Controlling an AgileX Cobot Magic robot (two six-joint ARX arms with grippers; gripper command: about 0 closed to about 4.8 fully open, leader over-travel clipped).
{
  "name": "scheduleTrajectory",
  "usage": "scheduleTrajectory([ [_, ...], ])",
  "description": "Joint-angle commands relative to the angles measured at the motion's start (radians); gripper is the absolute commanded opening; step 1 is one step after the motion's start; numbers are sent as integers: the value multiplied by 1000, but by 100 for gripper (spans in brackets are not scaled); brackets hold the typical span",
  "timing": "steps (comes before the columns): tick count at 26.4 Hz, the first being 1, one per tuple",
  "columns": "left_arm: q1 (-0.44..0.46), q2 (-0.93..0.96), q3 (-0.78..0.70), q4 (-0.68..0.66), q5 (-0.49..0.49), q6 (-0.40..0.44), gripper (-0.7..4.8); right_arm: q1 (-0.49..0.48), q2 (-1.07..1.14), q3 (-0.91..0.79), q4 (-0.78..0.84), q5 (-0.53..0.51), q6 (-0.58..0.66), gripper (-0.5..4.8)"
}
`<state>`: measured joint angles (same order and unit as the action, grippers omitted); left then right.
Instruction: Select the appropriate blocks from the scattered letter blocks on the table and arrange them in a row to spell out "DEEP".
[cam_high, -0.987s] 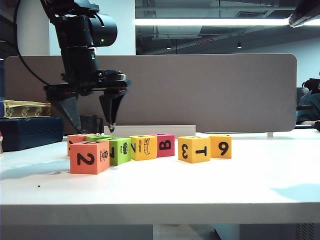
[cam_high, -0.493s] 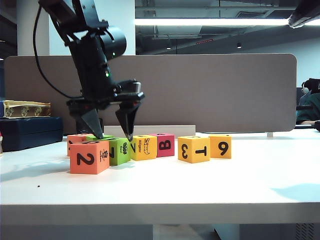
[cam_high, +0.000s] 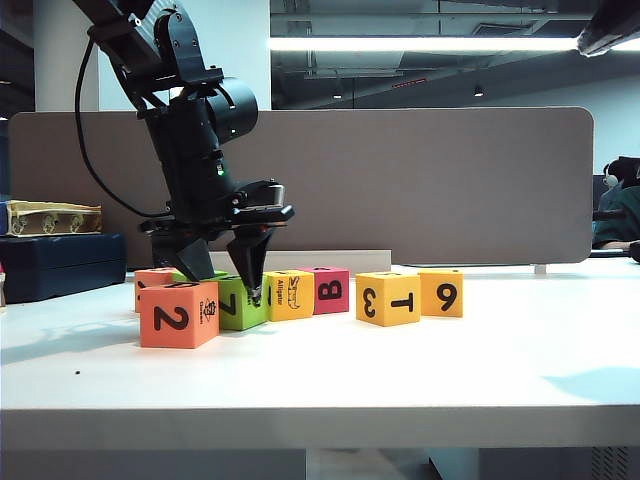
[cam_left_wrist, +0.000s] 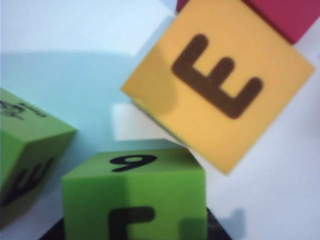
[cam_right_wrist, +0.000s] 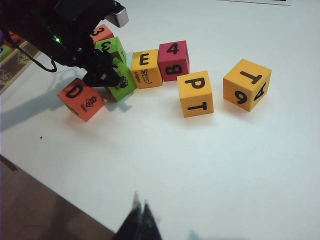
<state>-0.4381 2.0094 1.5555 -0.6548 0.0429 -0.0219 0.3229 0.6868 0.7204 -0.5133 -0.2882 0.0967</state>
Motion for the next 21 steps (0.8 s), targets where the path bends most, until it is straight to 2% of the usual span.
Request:
scheduleTrajectory([
  [1, -6, -13, 78, -70, 123, -93, 267, 0, 0, 6, 16, 1, -1, -6],
  [5, -38, -14, 175, -246, 116, -135, 267, 1, 0, 6, 16, 0, -1, -5],
  [7, -51, -14, 177, -328, 119, -190, 267, 1, 0, 6, 16, 1, -1, -5],
  [9, -67, -14, 168, -388, 111, -196, 267, 0, 0, 6, 16, 1, -1, -6],
  [15, -96, -13, 155, -374, 110, -241, 267, 0, 0, 6, 16, 1, -4, -6],
  [21, -106, -1, 146, -338, 62, -266, 267, 0, 0, 6, 16, 0, -4, -5],
])
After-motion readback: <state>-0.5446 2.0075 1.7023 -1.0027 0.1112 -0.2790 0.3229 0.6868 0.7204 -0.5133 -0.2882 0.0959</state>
